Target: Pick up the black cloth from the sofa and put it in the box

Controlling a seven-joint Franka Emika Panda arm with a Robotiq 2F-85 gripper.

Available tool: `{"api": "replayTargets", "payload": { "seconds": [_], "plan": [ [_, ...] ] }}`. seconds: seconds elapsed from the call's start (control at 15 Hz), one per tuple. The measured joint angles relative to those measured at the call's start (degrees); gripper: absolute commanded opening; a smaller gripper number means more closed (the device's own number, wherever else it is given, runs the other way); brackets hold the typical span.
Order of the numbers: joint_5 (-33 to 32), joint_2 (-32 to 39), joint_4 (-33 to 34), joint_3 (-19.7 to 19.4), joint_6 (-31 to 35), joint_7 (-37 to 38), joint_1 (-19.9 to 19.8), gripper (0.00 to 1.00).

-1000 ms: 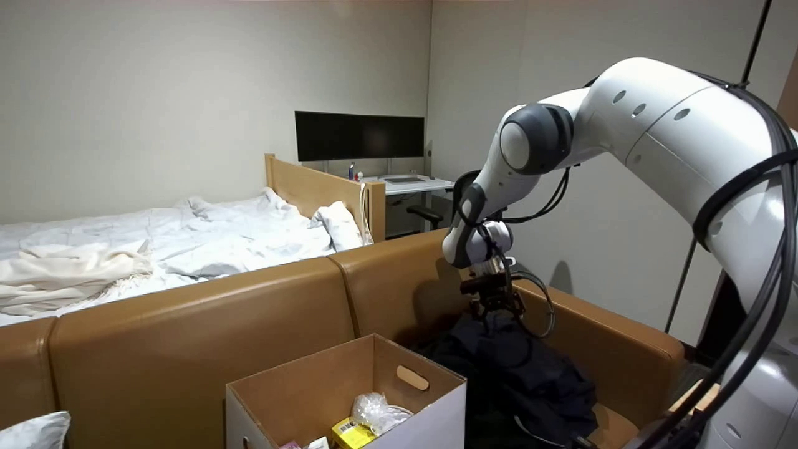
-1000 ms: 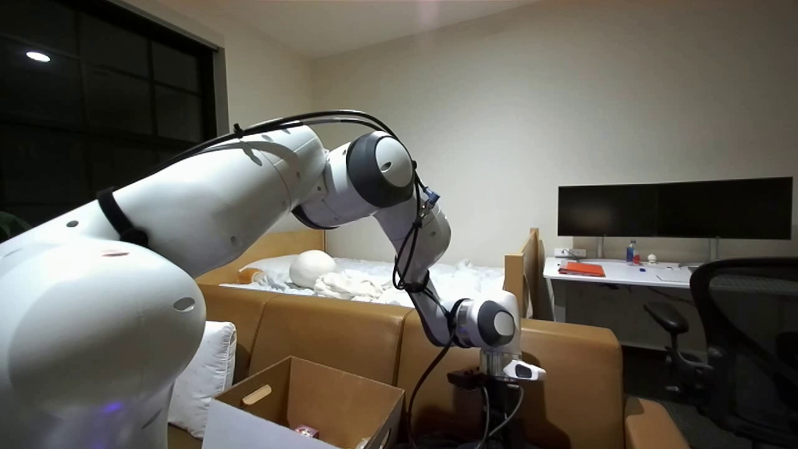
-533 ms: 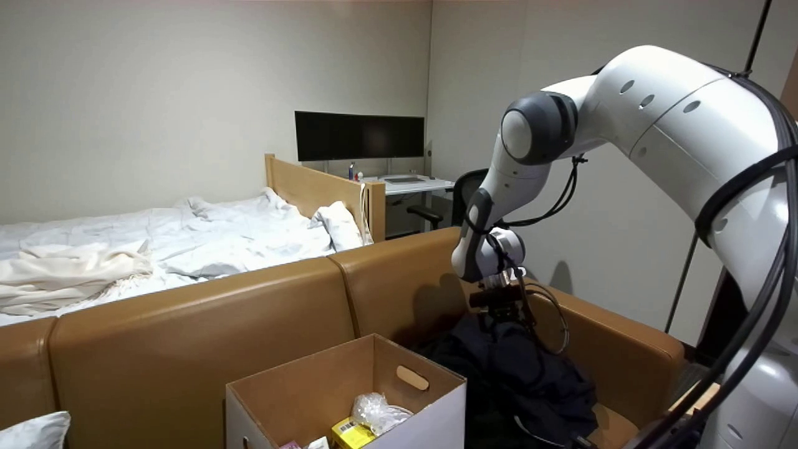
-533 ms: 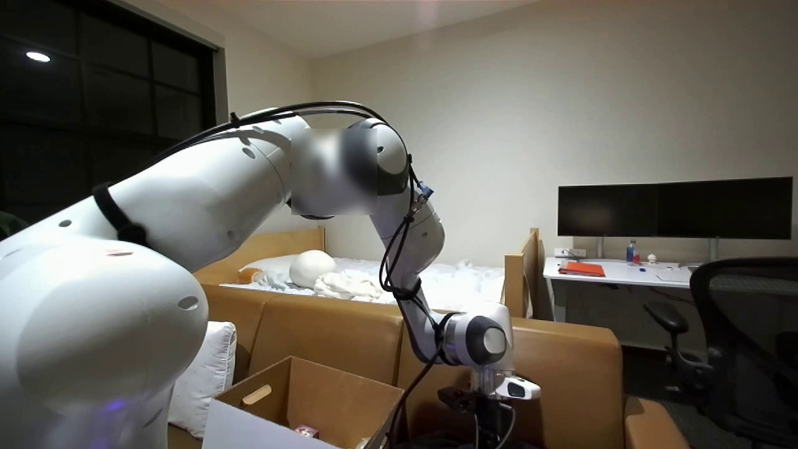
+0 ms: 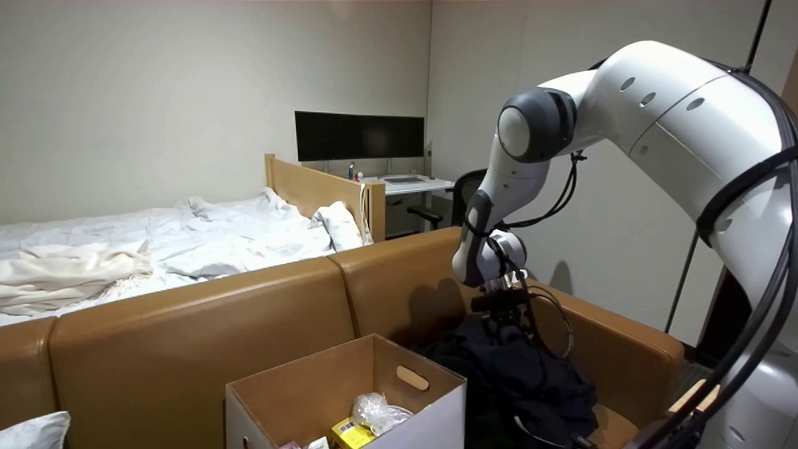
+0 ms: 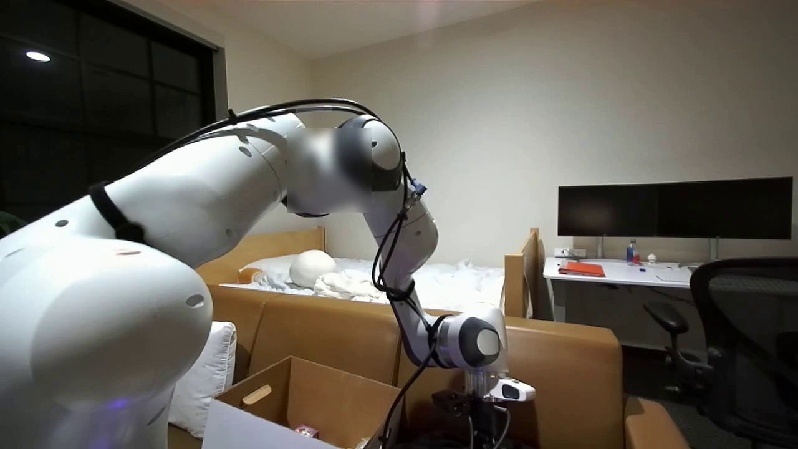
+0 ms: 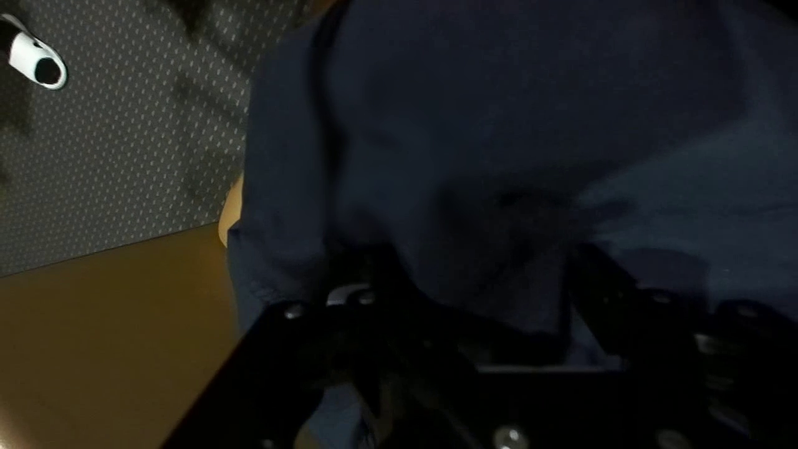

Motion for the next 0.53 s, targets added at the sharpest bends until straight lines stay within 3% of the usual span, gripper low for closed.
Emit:
{"api": "replayTargets", "payload": {
  "seconds": [0.4, 0.53],
  "plan": [
    [-0.01, 0.0, 0.02, -0.22, 0.0, 0.0, 0.47, 0.03],
    [-0.01, -0.04, 0.16, -0.23, 0.0, 0.0, 0.52, 0.0]
  ]
}}
